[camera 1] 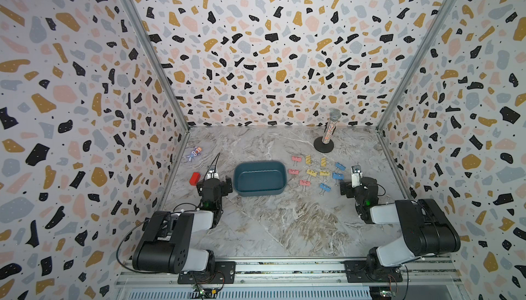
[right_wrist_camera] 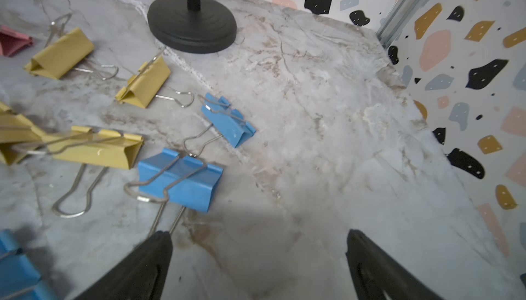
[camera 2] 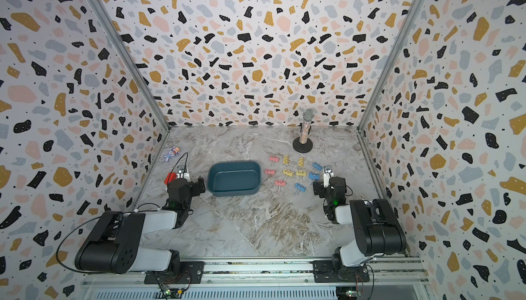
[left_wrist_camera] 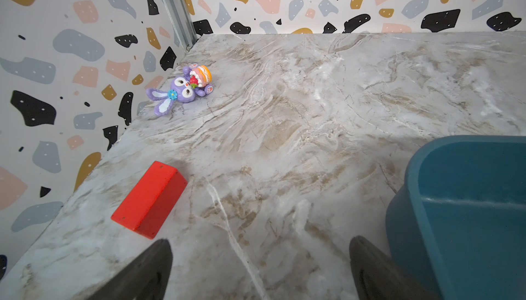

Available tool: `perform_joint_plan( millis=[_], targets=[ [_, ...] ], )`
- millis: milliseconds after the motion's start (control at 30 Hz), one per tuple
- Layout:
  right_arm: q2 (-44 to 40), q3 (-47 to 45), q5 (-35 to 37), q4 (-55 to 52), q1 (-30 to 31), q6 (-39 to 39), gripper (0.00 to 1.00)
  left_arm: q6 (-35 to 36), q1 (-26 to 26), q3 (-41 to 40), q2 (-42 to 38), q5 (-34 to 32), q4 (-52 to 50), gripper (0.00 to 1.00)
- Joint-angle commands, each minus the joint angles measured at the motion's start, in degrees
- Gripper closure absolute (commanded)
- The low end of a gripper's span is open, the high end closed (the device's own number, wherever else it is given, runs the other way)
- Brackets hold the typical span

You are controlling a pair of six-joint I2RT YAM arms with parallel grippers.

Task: Take out the binder clips from the storage box
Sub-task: Reset both arms

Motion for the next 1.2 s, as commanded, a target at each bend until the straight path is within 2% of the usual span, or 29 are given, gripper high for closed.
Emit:
perform_joint_plan(
  millis=[0, 100, 300, 1167],
  targets=[
    [-1.4, -0.6, -1.6, 6.6, -0.2, 0.6, 0.0, 0.7, -0.2, 0.7, -0.2, 0.2, 2.8, 0.0],
    [-0.3, -0.5, -1.8, 8.0, -0.3, 0.5, 0.0, 0.7, -0.2, 0.7, -0.3, 0.3, 2.8, 0.0],
    [-1.1, 2.1, 2.0, 1.5, -0.2, 2.3, 0.0, 0.7, -0.2, 0.6, -0.4, 0.3, 2.8, 0.0],
    [-0.7, 2.2, 2.4, 2.0, -0.2, 2.5, 0.0, 1.8, -0.5, 1.7, 0.1, 1.6, 1.4, 0.0]
  ],
)
